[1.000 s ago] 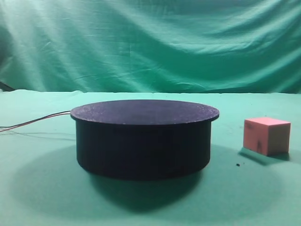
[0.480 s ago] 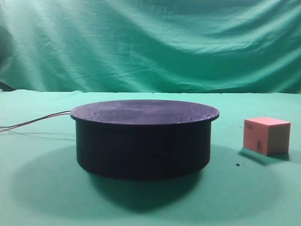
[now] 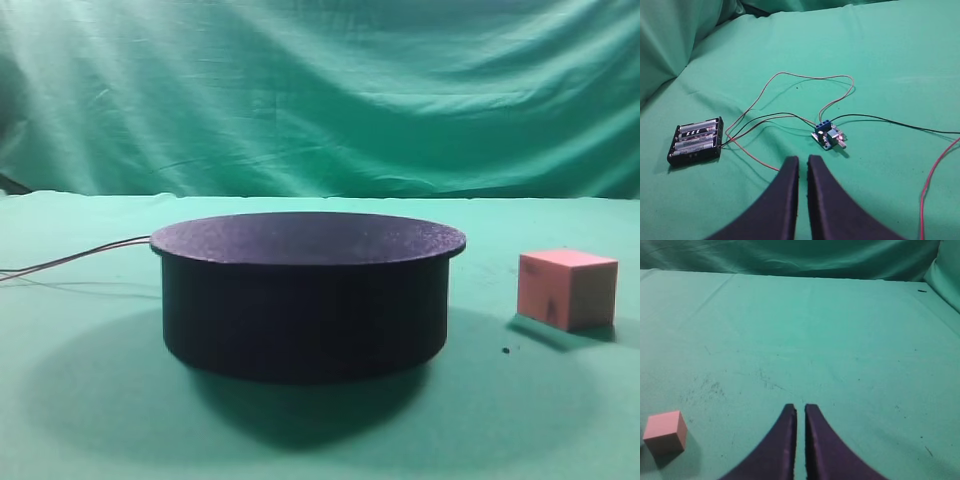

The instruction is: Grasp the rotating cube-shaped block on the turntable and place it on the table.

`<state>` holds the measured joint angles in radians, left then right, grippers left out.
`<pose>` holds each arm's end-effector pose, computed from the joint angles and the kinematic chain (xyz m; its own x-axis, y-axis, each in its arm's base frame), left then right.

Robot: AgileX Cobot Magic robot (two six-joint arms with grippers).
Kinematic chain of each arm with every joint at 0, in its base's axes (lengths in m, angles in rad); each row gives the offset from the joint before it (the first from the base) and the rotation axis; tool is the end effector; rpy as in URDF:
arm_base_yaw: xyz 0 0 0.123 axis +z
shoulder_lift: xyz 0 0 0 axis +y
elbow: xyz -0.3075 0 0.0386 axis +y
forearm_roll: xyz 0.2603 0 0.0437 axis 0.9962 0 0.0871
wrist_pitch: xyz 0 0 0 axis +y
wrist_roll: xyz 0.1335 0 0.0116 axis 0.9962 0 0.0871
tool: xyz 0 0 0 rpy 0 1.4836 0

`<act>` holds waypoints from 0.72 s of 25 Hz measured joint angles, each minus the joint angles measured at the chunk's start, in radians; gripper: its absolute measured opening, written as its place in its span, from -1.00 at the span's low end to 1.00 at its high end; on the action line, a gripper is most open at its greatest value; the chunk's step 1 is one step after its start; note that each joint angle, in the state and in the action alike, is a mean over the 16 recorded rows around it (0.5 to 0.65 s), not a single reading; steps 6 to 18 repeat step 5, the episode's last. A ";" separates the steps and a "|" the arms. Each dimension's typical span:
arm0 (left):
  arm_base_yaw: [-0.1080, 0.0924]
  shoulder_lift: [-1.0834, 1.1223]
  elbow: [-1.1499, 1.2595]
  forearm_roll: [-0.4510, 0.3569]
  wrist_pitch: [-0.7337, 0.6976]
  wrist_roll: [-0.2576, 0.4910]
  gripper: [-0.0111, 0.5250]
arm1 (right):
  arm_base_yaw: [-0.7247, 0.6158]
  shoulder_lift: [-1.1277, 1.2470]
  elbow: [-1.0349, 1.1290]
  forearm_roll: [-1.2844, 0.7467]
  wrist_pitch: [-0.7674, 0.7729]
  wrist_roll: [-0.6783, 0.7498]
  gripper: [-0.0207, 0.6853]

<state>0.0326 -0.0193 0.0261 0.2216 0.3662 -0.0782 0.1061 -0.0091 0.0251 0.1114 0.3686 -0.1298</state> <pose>0.0805 0.0132 0.1609 -0.2856 0.1191 -0.9509 -0.0720 0.9868 0.1452 0.0802 0.0139 0.1593 -0.2856 -0.0564 -0.9567 -0.1513 0.9884 -0.0131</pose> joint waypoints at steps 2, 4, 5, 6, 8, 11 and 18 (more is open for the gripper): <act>0.000 0.000 0.000 0.000 0.000 0.000 -0.96 | 0.000 0.000 0.000 0.000 0.002 0.000 -0.94; 0.000 0.000 0.000 0.000 0.000 0.000 -0.96 | 0.000 0.000 0.000 0.000 0.003 0.000 -0.94; 0.000 0.000 0.000 0.000 0.000 0.000 -0.96 | 0.000 0.000 0.000 0.000 0.003 0.000 -0.94; 0.000 0.000 0.000 0.000 0.000 0.000 -0.96 | 0.000 0.000 0.000 0.000 0.003 0.000 -0.94; 0.000 0.000 0.000 0.000 0.000 0.000 -0.96 | 0.000 0.000 0.000 0.000 0.003 0.000 -0.94; 0.000 0.000 0.000 0.000 0.000 0.000 -0.96 | 0.000 0.000 0.000 0.000 0.003 0.000 -0.94; 0.000 0.000 0.000 0.000 0.000 0.000 -0.96 | 0.000 0.000 0.000 0.000 0.003 0.000 -0.94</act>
